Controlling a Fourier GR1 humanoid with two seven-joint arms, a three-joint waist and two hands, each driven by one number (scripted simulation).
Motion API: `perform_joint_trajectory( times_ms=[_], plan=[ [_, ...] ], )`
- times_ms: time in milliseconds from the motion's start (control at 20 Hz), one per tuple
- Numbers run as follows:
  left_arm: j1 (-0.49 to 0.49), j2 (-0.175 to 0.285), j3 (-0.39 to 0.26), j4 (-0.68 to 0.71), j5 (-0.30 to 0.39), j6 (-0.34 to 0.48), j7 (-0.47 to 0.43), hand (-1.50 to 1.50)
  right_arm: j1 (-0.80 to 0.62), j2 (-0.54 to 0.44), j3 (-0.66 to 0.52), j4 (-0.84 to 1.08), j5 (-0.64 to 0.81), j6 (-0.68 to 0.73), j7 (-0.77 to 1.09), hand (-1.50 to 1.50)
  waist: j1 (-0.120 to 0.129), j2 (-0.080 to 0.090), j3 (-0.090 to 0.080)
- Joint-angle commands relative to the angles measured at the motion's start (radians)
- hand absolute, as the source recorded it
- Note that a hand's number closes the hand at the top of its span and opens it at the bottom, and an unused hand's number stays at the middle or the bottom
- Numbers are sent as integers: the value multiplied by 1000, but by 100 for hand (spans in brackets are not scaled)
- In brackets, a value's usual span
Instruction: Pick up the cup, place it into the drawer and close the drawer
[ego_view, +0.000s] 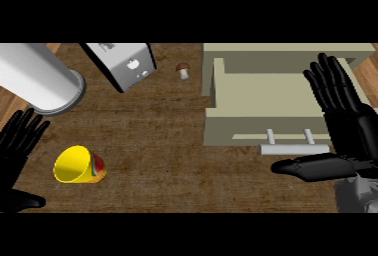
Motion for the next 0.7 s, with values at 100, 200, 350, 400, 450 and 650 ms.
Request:
perform_joint_trajectory(
  times_ms=[100, 200, 350, 400, 450, 650],
  plan=[
    [-47, 26, 21, 247, -146, -26, -173, -150, -31, 19, 2, 36, 41, -19, -21, -150, 0, 0, 0],
    [-15, -13, -5, 307, -227, -10, -280, -150, 14, -27, -51, -10, -47, 45, 10, -150, -4, 0, 0],
    [-85, 25, 3, 448, -265, -9, -341, -150, -56, -36, -72, 33, -49, 45, 29, -150, -2, 0, 0],
    [-77, 21, -10, 488, -300, -20, -409, -150, -79, -21, -43, -18, -26, 4, 103, -150, -2, 0, 0],
    [-136, 42, -2, 561, -322, 7, -422, -150, -89, -31, -54, 30, -16, 20, 60, -150, -3, 0, 0],
    [-168, 69, -24, 771, -401, -8, -592, -150, -44, -10, -54, 17, -22, 24, 25, -150, -8, 1, -1]
  ],
)
